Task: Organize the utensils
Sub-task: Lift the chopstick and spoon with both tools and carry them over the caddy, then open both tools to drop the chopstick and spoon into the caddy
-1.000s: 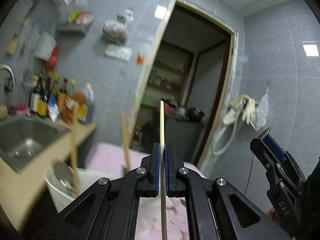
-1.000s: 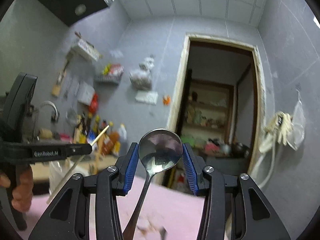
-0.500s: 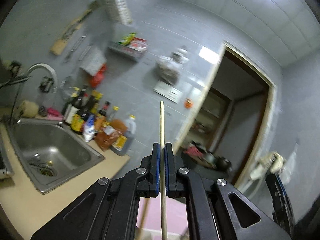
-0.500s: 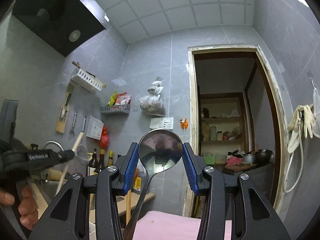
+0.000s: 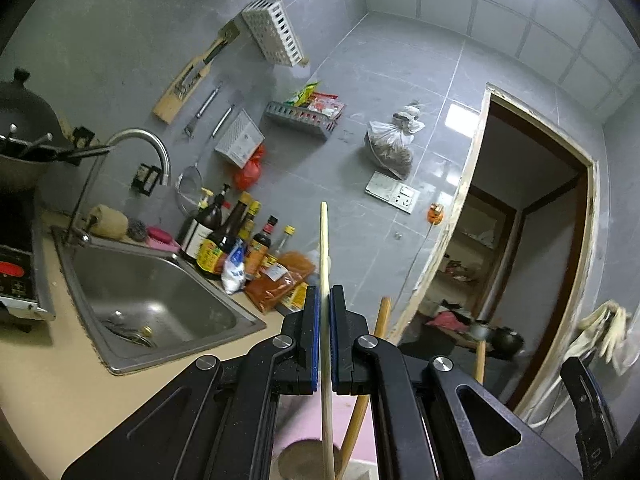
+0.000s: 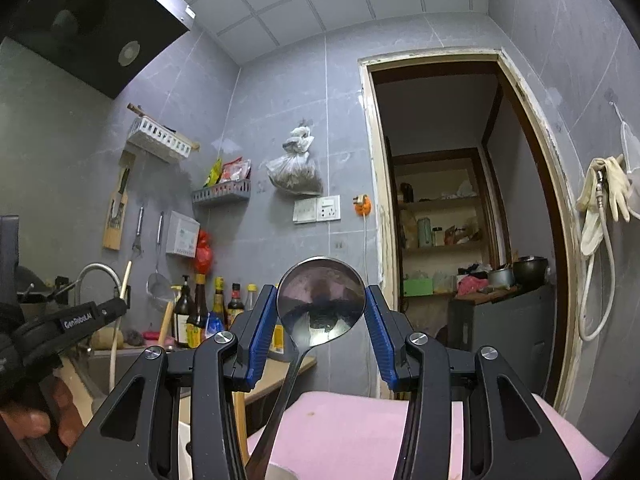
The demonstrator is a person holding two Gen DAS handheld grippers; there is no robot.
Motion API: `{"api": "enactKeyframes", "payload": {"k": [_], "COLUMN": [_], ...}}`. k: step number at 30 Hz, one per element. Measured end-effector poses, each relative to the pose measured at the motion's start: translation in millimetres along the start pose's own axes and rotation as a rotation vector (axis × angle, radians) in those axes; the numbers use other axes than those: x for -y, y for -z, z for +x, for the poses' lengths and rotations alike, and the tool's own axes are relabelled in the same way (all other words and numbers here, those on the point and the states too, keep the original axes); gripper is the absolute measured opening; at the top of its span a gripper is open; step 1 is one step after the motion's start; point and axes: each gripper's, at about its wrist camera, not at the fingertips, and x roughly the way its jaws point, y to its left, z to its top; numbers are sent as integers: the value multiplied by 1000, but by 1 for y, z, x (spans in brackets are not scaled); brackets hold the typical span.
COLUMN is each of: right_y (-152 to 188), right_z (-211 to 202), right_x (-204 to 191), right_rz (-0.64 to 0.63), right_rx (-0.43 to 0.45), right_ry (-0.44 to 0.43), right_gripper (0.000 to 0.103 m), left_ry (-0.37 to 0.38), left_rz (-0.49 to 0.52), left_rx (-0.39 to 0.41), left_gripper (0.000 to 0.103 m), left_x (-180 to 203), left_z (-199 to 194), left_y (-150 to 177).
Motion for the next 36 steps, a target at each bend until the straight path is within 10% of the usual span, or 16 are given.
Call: {"api": "enactKeyframes", "payload": {"k": [11,29,36], "right_y": [25,28,11], "right_z": [5,3,-3], "right_x": [-14,-15,-7], "right_rz": [-78,-56,-15], "right_rx": [-89,-107,-97], "right_ry": [-45,-98,-38], "right_gripper": [42,51,68], "left_ry": [36,110,139], "left_rz": [182,188,156], "left_rx": [-31,-128,-150], "left_gripper": [2,6,34], "left_x": [21,24,26], "left_z": [-8,-21,-26], "left_y": [35,42,28]}}
